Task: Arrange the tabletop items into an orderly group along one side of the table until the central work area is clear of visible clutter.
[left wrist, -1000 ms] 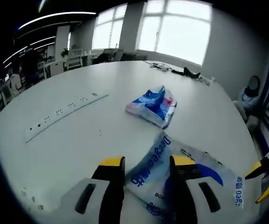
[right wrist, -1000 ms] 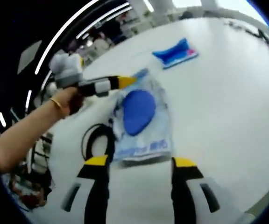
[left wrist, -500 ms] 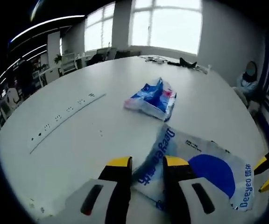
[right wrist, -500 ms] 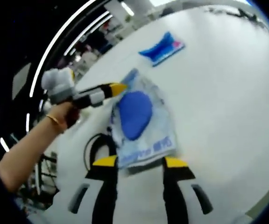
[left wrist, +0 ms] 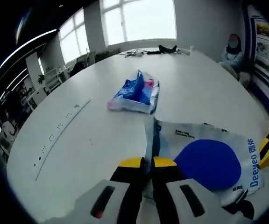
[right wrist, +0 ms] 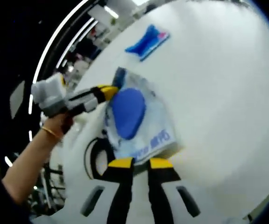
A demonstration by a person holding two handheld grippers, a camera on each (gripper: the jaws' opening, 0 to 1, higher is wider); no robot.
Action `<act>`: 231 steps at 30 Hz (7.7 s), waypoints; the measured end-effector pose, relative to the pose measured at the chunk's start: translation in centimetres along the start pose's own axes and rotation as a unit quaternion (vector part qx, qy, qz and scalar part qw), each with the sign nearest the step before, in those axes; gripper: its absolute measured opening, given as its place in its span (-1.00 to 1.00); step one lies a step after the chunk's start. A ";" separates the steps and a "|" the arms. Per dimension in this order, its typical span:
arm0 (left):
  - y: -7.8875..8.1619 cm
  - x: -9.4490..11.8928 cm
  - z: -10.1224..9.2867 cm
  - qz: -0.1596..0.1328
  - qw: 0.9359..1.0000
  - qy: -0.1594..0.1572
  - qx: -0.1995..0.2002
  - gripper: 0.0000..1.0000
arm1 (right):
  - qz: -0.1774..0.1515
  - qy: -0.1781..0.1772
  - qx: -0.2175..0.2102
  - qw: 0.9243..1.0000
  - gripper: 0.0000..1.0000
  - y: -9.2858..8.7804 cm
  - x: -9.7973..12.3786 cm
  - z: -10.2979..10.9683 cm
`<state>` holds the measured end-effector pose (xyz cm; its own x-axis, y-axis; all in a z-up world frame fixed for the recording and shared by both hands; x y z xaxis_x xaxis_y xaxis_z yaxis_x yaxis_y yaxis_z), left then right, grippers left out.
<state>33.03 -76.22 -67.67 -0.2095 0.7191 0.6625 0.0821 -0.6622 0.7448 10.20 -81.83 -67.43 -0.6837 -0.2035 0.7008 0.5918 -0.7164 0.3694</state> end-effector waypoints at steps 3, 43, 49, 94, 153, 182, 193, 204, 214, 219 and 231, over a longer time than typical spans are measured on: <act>0.0 0.1 -0.1 0.003 1.000 0.002 0.028 -0.97 | -0.001 0.010 -0.022 1.000 -0.92 0.0 -0.2 -0.1; -1.4 3.9 1.2 0.086 0.981 0.083 0.154 -1.00 | -0.008 0.033 0.005 0.999 -1.00 4.1 1.0 0.5; -1.3 4.8 1.3 0.087 0.979 0.092 0.161 -1.00 | -0.014 0.024 0.039 0.999 -1.00 5.4 1.1 0.6; -3.2 8.1 1.4 0.104 0.951 0.109 0.271 -1.00 | 0.005 -0.024 0.255 0.967 -1.00 14.2 -1.8 2.5; -3.1 7.4 5.2 0.093 0.935 0.243 0.241 -0.97 | 0.057 -0.029 0.343 0.937 -1.00 20.9 -11.3 5.8; -3.7 6.4 5.3 0.111 0.932 0.300 0.170 -0.92 | 0.019 -0.033 0.376 0.926 -1.00 20.7 -12.7 6.0; -3.9 6.3 5.2 0.111 0.930 0.310 0.162 -0.92 | -0.001 -0.043 0.396 0.917 -1.00 20.5 -12.9 6.3; -4.0 6.1 5.4 0.115 0.930 0.316 0.152 -0.89 | -0.009 -0.046 0.384 0.922 -1.00 20.6 -13.2 6.1; -3.8 6.3 5.8 0.113 0.929 0.319 0.152 -0.82 | -0.014 -0.055 0.398 0.916 -0.97 20.8 -13.1 5.8; -3.8 6.6 5.7 0.114 0.930 0.318 0.147 -0.77 | -0.020 -0.054 0.406 0.912 -0.90 20.8 -12.8 5.9; -2.6 7.9 5.1 0.093 0.934 0.316 0.141 -0.65 | -0.035 -0.032 0.413 0.909 -0.69 20.9 -11.5 7.3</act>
<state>36.13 -67.74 -63.99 -0.6923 0.2705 0.6690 0.4089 -0.6168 0.6726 33.47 -89.60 -63.33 -0.7218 -0.1188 0.6818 0.6842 0.0259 0.7289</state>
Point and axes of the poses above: the point that each gripper's makers call its tool centre point, and the gripper's own axes: x roughly backward along the fingers, z roughly to its left, y roughly out of its top, the point moved 9 cm from there along x, roughly backward along the fingers, and after that the axes turned 1 degree about x, right-handed, at the moved point
